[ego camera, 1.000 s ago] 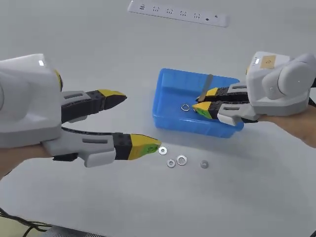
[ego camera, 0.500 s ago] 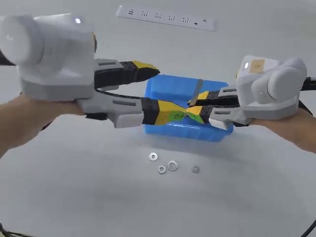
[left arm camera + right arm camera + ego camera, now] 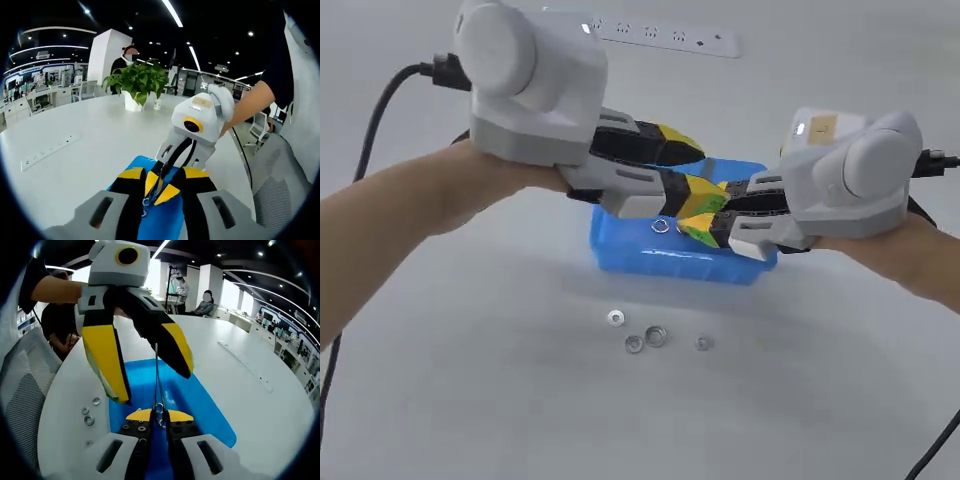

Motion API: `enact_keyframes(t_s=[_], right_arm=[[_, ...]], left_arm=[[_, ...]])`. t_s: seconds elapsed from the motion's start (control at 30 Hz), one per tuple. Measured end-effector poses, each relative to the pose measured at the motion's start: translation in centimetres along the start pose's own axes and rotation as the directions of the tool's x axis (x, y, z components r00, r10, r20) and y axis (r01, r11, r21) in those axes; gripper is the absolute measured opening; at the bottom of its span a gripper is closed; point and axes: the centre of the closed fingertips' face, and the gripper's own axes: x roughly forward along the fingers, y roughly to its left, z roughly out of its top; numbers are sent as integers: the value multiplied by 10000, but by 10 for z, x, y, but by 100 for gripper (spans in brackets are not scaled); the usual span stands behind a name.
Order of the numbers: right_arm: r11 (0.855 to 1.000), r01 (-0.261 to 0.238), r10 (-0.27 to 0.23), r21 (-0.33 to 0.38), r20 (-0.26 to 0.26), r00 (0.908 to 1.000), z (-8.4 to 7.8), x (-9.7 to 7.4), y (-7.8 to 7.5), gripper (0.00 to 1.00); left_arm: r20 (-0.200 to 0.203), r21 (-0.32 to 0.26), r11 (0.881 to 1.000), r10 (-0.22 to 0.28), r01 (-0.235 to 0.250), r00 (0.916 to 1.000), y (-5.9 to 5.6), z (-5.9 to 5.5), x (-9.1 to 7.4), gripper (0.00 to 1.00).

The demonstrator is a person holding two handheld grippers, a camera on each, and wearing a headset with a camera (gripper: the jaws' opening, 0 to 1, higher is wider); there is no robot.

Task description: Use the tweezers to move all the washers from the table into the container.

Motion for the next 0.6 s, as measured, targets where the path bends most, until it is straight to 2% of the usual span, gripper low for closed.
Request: enact_keyframes(t_s=[0.07, 0.23, 0.3, 0.43, 0.6], right_arm=[[10000, -4, 4, 24, 11, 10000, 0, 0, 0, 10], [10000, -60, 60, -26, 20, 10000, 0, 0, 0, 10], [10000, -66, 66, -59, 9, 10000, 1, 0, 0, 10], [9994, -207, 206, -269, -68, 9998, 1, 1, 4, 11], [9991, -211, 205, -369, -155, 9997, 0, 1, 3, 10]], left_arm=[[-60, -96, 9998, -199, 198, 9998, -4, 1, 1, 21], [-646, 360, 9976, -569, 593, 9963, -5, -8, 5, 21], [-866, 581, 9966, -536, 588, 9948, -5, -12, 6, 18], [-830, 545, 9969, -528, 574, 9952, -4, -12, 6, 11], [-973, 1099, 9926, -408, 515, 9944, -3, -12, 5, 10]])
